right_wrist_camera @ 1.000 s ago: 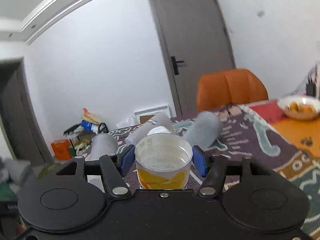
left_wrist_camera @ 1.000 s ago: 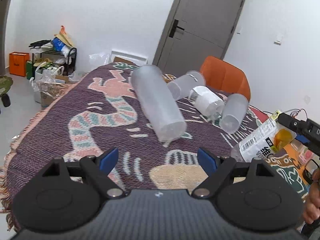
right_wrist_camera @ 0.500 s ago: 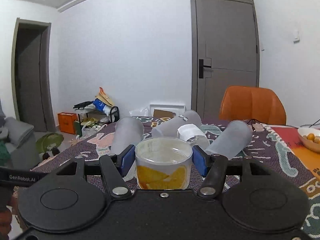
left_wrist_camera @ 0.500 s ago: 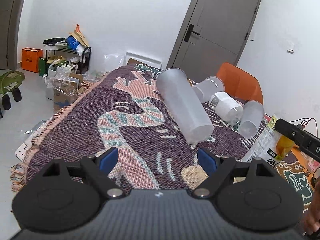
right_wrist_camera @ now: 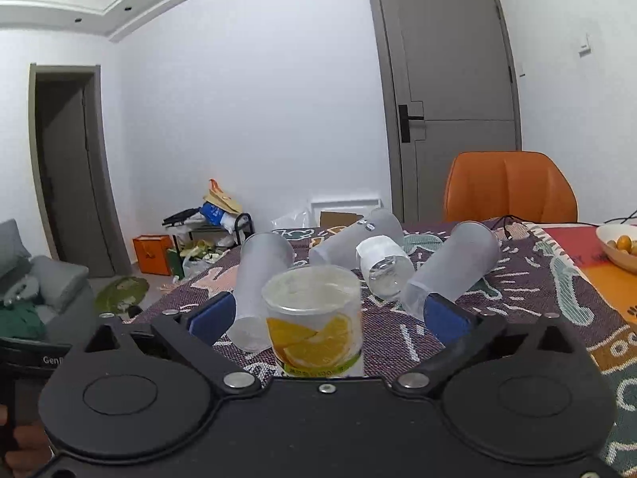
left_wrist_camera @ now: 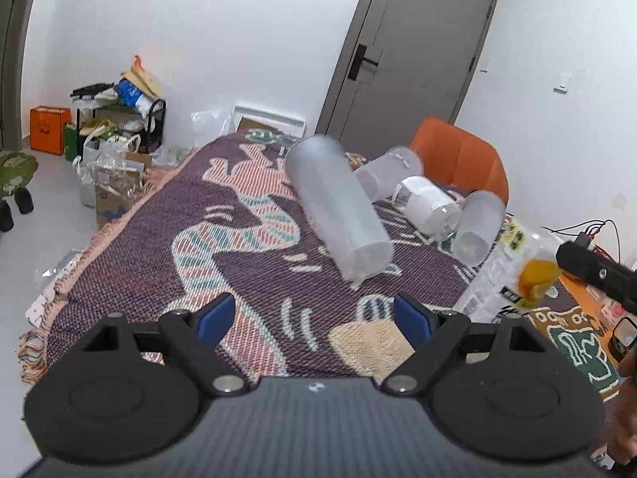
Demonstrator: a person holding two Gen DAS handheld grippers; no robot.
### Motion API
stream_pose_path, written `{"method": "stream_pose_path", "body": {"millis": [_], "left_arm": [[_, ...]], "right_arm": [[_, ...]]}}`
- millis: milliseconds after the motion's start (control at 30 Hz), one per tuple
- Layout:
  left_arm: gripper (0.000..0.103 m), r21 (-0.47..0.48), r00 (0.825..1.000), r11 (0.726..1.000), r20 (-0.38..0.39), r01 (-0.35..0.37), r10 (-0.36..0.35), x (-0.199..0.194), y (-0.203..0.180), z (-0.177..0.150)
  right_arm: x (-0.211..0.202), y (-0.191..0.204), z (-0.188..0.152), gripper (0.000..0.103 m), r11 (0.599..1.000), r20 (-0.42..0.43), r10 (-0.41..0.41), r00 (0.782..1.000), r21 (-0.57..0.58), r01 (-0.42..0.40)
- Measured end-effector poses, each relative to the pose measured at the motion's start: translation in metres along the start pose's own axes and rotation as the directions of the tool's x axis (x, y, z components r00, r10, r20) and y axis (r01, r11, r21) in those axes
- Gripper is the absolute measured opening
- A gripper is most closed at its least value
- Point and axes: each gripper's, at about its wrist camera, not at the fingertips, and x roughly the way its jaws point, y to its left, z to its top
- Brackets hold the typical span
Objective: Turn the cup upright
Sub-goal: 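Lower the upright bottle onto the blanket with the right gripper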
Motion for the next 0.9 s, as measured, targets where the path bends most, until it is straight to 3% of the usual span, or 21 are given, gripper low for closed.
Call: {"method": "stream_pose_path", "body": {"millis": [167, 367, 667, 900], "left_arm": [[0.095, 0.044, 0.999, 0.999, 0.046, 0.02, -0.022, -0.016, -0.019, 0.0], [0.096, 0.102, 0.998, 0.994, 0.044, 0.033, -0.037, -0.029, -0.041, -0.003], [0.096, 0.159, 0.998, 0.986, 0.022, 0.046, -0.051, -0.042, -0.058, -0.013], [0.097, 0.195, 0.998, 0.979, 0.012, 0.06, -0.064, -0.054, -0.061, -0.018]], "right_arm": [[-0.017, -0.016, -0.005, 0.103, 1.0, 0.012, 0.0, 1.0, 0.03, 0.0], [-0.034, -0.031, -0.01, 0.103, 0.998, -0.012, -0.032, 0.999, 0.056, 0.033], [-0.067, -0.041, -0.012, 0.103, 1.0, -0.026, 0.003, 1.0, 0.028, -0.002], [-0.073, -0.043, -0.02, 0.103, 1.0, -0.104, 0.027, 0.994, 0.008, -0.027]]}}
